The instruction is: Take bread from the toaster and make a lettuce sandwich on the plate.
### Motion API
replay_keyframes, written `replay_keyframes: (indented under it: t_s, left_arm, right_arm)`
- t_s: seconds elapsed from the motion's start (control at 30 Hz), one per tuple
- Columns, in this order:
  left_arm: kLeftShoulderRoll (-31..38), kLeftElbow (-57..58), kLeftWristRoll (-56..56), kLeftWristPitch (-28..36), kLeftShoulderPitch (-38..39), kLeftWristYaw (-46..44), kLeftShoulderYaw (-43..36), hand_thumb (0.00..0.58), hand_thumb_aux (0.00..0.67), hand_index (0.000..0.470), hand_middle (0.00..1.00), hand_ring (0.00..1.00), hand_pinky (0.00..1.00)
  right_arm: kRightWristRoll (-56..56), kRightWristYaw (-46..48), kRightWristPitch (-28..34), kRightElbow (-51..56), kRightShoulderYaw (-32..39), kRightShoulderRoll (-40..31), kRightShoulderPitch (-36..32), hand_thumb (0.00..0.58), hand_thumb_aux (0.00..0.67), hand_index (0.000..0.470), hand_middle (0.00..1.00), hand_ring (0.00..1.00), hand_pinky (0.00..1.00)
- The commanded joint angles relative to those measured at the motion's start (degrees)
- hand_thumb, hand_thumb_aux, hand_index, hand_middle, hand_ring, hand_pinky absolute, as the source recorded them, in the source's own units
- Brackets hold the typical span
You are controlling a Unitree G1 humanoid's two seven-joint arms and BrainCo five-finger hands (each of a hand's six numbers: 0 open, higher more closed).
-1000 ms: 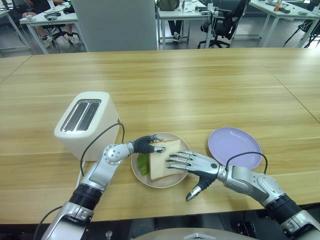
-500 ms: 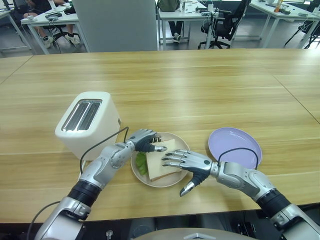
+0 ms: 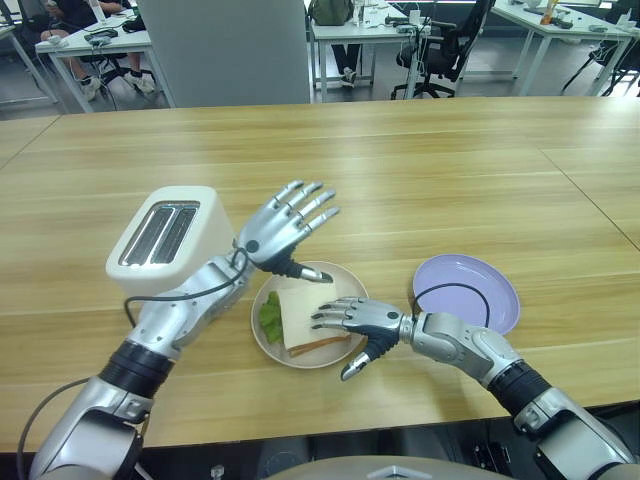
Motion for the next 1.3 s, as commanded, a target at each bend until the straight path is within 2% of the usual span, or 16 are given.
replay_keyframes:
  t_s: [0.03, 0.17, 0.2, 0.23, 0.27, 0.3, 0.33, 0.37, 0.4, 0.43, 0.47, 0.5, 0.57, 0.73, 1.0, 1.3]
  left_arm:
    - [-0.63, -0.94, -11.8, -2.79, 1.71, -4.07, 4.16, 0.0, 0.0, 0.0, 0.0, 0.0, 0.0]
    - [0.85, -0.14, -11.3, -5.33, 3.27, -7.39, 3.14, 0.0, 0.0, 0.0, 0.0, 0.0, 0.0]
    - [0.32, 0.33, -13.52, -6.44, 3.78, -8.36, 3.05, 0.334, 0.234, 0.161, 0.0, 0.0, 0.0]
    - [-0.2, 0.86, -16.76, -7.97, 4.48, -10.05, 2.67, 0.543, 0.502, 0.345, 0.0, 0.0, 0.0]
    - [-0.59, 1.15, -19.42, -9.31, 5.21, -11.55, 2.33, 0.58, 0.67, 0.46, 0.0, 0.0, 0.0]
    - [-0.77, 1.24, -21.2, -10.54, 5.93, -12.7, 2.12, 0.58, 0.67, 0.46, 0.04, 0.04, 0.04]
    - [-0.73, 1.41, -22.66, -11.84, 6.62, -14.03, 1.84, 0.58, 0.67, 0.46, 0.36, 0.36, 0.36]
    - [-0.54, 1.55, -23.23, -13.07, 7.18, -15.0, 1.62, 0.58, 0.67, 0.46, 0.69, 0.69, 0.69]
    - [-0.33, 1.57, -23.61, -14.0, 7.89, -15.89, 1.65, 0.58, 0.67, 0.46, 0.69, 0.69, 0.69]
    - [-0.09, 1.51, -23.75, -14.95, 8.53, -16.72, 1.61, 0.58, 0.67, 0.46, 1.0, 1.0, 1.0]
    - [0.22, 1.14, -23.86, -15.9, 9.32, -17.61, 1.46, 0.58, 0.67, 0.46, 1.0, 1.0, 1.0]
    - [0.52, 0.65, -23.94, -16.88, 10.16, -18.45, 1.36, 0.58, 0.67, 0.46, 1.0, 1.0, 1.0]
    - [1.29, -0.23, -24.02, -18.4, 12.08, -20.53, 0.91, 0.58, 0.67, 0.46, 1.0, 1.0, 1.0]
    - [4.31, -2.43, -21.26, -20.57, 19.99, -26.36, -1.22, 0.58, 0.67, 0.46, 1.0, 1.0, 1.0]
    - [2.8, -5.03, -16.19, -13.78, 29.61, -35.34, -5.87, 0.58, 0.67, 0.46, 1.0, 1.0, 1.0]
    - [-2.38, 1.93, -6.55, -7.98, 24.51, -37.73, -11.47, 0.58, 0.67, 0.46, 1.0, 1.0, 1.0]
  right_arm:
    - [-2.97, -0.62, 6.55, 5.48, -0.88, -2.11, -0.3, 0.0, 0.0, 0.0, 0.0, 0.0, 0.0]
    - [6.28, -4.49, 4.77, 3.22, -6.54, -1.0, 0.47, 0.0, 0.0, 0.0, 0.0, 0.0, 0.0]
    - [10.46, -4.93, 3.65, 2.07, -8.44, -0.13, 1.3, 0.0, 0.0, 0.0, 0.0, 0.0, 0.0]
    - [14.53, -5.12, 2.39, 0.48, -10.25, 0.5, 2.2, 0.0, 0.0, 0.0, 0.0, 0.0, 0.0]
    - [18.02, -4.61, 1.4, -0.83, -11.58, 0.82, 3.06, 0.175, 0.11, 0.076, 0.0, 0.0, 0.0]
    - [20.99, -3.79, 0.51, -1.92, -12.54, 0.88, 3.87, 0.447, 0.349, 0.24, 0.0, 0.0, 0.0]
    - [23.97, -2.72, -0.62, -3.07, -13.36, 0.7, 4.77, 0.576, 0.617, 0.424, 0.0, 0.0, 0.0]
    - [26.47, -1.41, -1.22, -4.11, -13.87, 0.31, 5.66, 0.58, 0.67, 0.46, 0.09, 0.09, 0.09]
    - [28.11, -0.12, -2.18, -4.89, -14.03, -0.27, 6.22, 0.58, 0.67, 0.46, 0.09, 0.09, 0.09]
    - [29.24, 1.18, -2.87, -5.69, -14.07, -0.95, 6.77, 0.58, 0.67, 0.46, 0.79, 0.79, 0.79]
    - [30.29, 2.62, -3.2, -6.6, -13.98, -1.77, 7.49, 0.58, 0.67, 0.46, 0.79, 0.79, 0.79]
    - [31.11, 4.18, -4.13, -7.46, -13.6, -2.74, 8.19, 0.58, 0.67, 0.46, 1.0, 1.0, 1.0]
    - [31.09, 7.12, -4.74, -9.67, -12.64, -4.76, 10.02, 0.58, 0.67, 0.46, 1.0, 1.0, 1.0]
    - [19.41, 8.81, -3.23, -15.77, -10.99, -8.58, 15.41, 0.58, 0.67, 0.46, 1.0, 1.0, 1.0]
    - [8.47, 8.61, 4.68, -18.66, -8.03, -5.85, 20.86, 0.58, 0.67, 0.46, 1.0, 1.0, 1.0]
    - [2.97, 7.3, 8.9, -10.67, -4.2, -2.82, 16.29, 0.58, 0.67, 0.46, 1.0, 1.0, 1.0]
